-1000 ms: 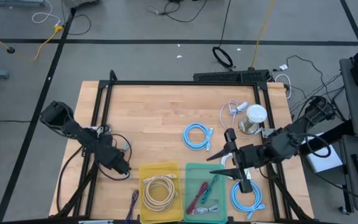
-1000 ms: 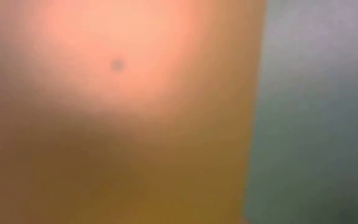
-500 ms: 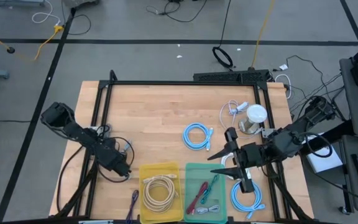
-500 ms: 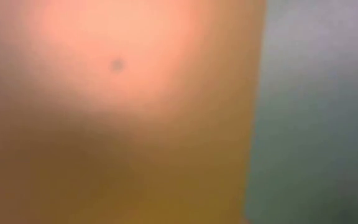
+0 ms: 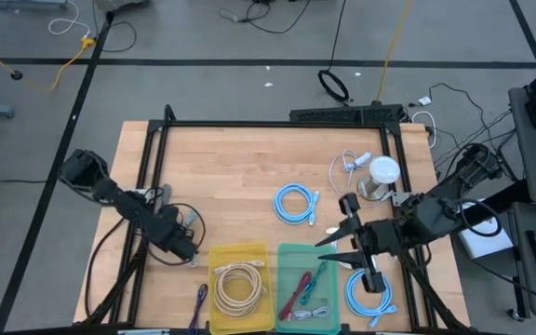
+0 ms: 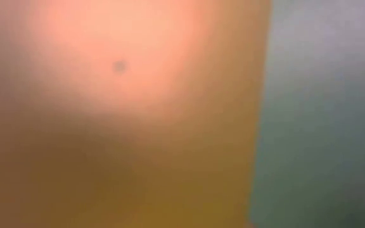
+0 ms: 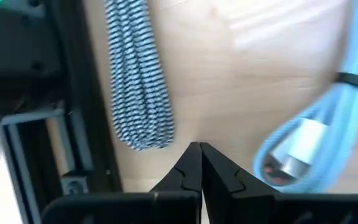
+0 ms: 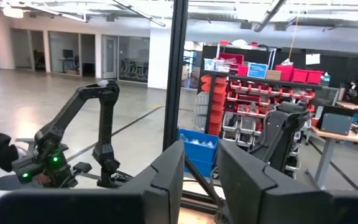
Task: Pick & Place USB Port
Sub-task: Put the small black striped charger cable into the green bin
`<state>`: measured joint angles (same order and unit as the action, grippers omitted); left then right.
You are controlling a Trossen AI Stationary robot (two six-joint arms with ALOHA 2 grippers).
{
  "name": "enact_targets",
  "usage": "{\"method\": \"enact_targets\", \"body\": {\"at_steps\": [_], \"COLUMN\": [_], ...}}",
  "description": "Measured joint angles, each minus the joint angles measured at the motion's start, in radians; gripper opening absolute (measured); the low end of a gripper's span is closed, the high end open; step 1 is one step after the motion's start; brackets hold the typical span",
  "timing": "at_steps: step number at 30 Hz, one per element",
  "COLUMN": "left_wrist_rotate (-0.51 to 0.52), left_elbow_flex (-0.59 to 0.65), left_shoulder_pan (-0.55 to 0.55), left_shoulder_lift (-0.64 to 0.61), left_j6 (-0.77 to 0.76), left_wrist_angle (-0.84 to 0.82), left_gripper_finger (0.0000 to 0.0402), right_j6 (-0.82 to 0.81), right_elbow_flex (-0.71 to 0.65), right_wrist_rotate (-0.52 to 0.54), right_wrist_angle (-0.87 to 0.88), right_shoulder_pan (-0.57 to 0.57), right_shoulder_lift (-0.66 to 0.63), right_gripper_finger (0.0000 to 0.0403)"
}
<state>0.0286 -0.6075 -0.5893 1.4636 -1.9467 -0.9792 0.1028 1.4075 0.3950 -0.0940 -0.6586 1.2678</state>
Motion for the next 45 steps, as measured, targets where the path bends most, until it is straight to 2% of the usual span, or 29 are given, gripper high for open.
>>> {"method": "enact_targets", "body": {"at_steps": [3, 5, 8, 10, 14, 16, 20, 27, 32, 39, 45], "left_wrist_rotate": [0.009, 0.051, 0.147, 0.174, 0.149, 0.126, 0.144, 0.133, 0.135, 0.062, 0.025], "left_elbow_flex": [-0.022, -0.069, -0.147, -0.197, -0.228, -0.222, -0.199, -0.130, -0.134, -0.134, -0.125], "left_shoulder_pan": [0.018, 0.030, 0.068, 0.119, 0.236, 0.282, 0.350, 0.413, 0.420, 0.398, 0.362], "left_shoulder_lift": [0.001, 0.001, -0.004, -0.007, -0.006, -0.006, -0.006, 0.007, 0.047, 0.113, 0.133], "left_j6": [0.021, 0.028, 0.074, 0.116, 0.212, 0.252, 0.327, 0.399, 0.404, 0.472, 0.424], "left_wrist_angle": [0.002, -0.033, -0.227, -0.326, -0.479, -0.505, -0.527, -0.443, -0.452, -0.444, -0.405], "left_gripper_finger": [0.0000, 0.0000, 0.0000, 0.0000, 0.0000, 0.0000, 0.0000, 0.0000, 0.0000, 0.0000, 0.0000], "right_j6": [0.018, 0.020, 0.020, 0.023, 0.022, 0.022, 0.011, 0.005, -0.011, -0.005, -0.004], "right_elbow_flex": [0.000, 0.000, 0.000, 0.000, 0.000, 0.000, 0.000, 0.000, 0.000, 0.000, 0.000], "right_wrist_rotate": [-0.001, 0.000, 0.000, 0.000, 0.000, 0.000, 0.000, 0.002, 0.004, 0.000, -0.001], "right_wrist_angle": [-0.002, -0.002, -0.003, -0.003, -0.007, -0.008, -0.008, -0.007, -0.003, -0.003, 0.000], "right_shoulder_pan": [0.001, 0.002, 0.003, 0.003, 0.005, 0.005, 0.001, -0.011, -0.011, -0.011, -0.020], "right_shoulder_lift": [0.000, 0.000, 0.000, 0.000, 0.000, 0.000, 0.000, 0.000, -0.003, -0.009, -0.025], "right_gripper_finger": [0.0080, 0.0077, 0.0073, 0.0073, 0.0073, 0.0073, 0.0073, 0.0073, 0.0073, 0.0073, 0.0073]}}
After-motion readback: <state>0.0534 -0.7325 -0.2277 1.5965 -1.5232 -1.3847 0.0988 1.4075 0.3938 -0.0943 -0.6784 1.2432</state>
